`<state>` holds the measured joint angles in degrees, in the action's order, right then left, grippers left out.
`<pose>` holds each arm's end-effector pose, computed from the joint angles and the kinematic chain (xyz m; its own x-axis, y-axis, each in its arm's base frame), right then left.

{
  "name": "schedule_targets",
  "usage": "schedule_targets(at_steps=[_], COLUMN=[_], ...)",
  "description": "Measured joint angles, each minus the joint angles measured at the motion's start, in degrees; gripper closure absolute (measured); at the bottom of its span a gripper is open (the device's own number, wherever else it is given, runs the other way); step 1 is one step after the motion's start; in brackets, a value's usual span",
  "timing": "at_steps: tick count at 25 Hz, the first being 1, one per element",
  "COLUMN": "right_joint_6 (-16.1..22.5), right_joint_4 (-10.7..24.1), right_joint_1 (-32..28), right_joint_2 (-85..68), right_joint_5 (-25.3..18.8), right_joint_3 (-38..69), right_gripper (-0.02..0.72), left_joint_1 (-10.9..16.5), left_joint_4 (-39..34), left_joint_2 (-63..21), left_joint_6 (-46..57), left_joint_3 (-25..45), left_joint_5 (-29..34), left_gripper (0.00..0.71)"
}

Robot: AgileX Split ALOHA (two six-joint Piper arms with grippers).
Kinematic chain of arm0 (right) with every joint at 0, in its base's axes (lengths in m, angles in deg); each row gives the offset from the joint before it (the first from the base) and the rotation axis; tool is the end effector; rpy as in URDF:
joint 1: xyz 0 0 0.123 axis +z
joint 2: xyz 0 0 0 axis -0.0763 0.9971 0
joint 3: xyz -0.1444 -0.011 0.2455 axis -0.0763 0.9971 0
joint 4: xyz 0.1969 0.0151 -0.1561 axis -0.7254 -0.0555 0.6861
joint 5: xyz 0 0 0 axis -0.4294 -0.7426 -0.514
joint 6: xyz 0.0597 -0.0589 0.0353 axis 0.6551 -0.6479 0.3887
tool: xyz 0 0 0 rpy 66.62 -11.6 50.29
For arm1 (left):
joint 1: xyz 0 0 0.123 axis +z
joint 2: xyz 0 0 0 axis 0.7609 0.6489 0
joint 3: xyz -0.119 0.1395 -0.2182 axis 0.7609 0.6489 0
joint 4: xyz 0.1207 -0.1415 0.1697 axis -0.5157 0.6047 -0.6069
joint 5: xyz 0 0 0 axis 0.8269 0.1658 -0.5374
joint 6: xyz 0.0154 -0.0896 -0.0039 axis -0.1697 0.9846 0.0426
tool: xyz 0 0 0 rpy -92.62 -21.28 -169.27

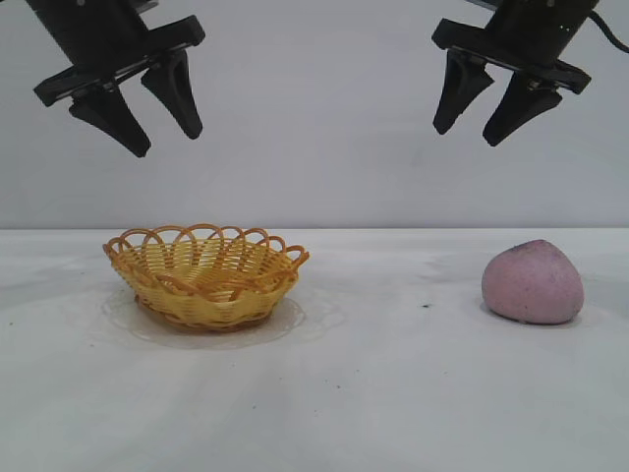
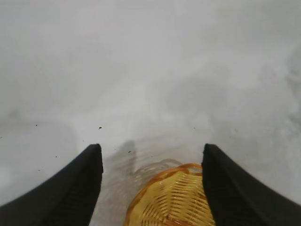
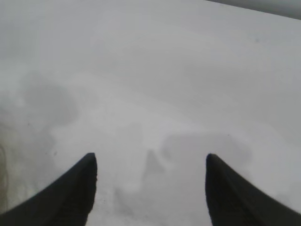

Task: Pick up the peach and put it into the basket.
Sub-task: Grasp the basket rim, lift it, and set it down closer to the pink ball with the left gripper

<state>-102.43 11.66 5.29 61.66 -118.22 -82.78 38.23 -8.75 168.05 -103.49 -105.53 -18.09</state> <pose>0.4248 0.1038 0.2220 -0.7685 -0.2376 -0.5941 -0.4359 0.8741 0.2144 0.4115 -0.1088 0.2194 -0.7972 0.0716 -0.5994 0.2914 0.9152 -0.2783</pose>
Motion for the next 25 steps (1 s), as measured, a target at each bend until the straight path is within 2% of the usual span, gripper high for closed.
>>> schedule_targets(at_steps=[15, 21, 25], right_joint_6=[0.00, 0.00, 0.00], right_joint_4=[0.00, 0.00, 0.00], right_joint_1=[-0.08, -0.08, -0.08], right_joint_2=[0.00, 0.00, 0.00], right_joint_5=[0.00, 0.00, -0.11], right_joint_3=[0.00, 0.00, 0.00], right_gripper=[0.232, 0.232, 0.232], left_joint_1=[0.00, -0.09, -0.09], left_joint_4=[-0.57, -2.22, -6.86], left_joint_2=[0.00, 0.00, 2.11], left_joint_6=[-0.31, -8.28, -9.40], left_joint_3=[0.00, -0.12, -4.03], left_joint_5=[1.02, 6.37, 14.69], left_gripper=[0.303, 0.303, 0.303])
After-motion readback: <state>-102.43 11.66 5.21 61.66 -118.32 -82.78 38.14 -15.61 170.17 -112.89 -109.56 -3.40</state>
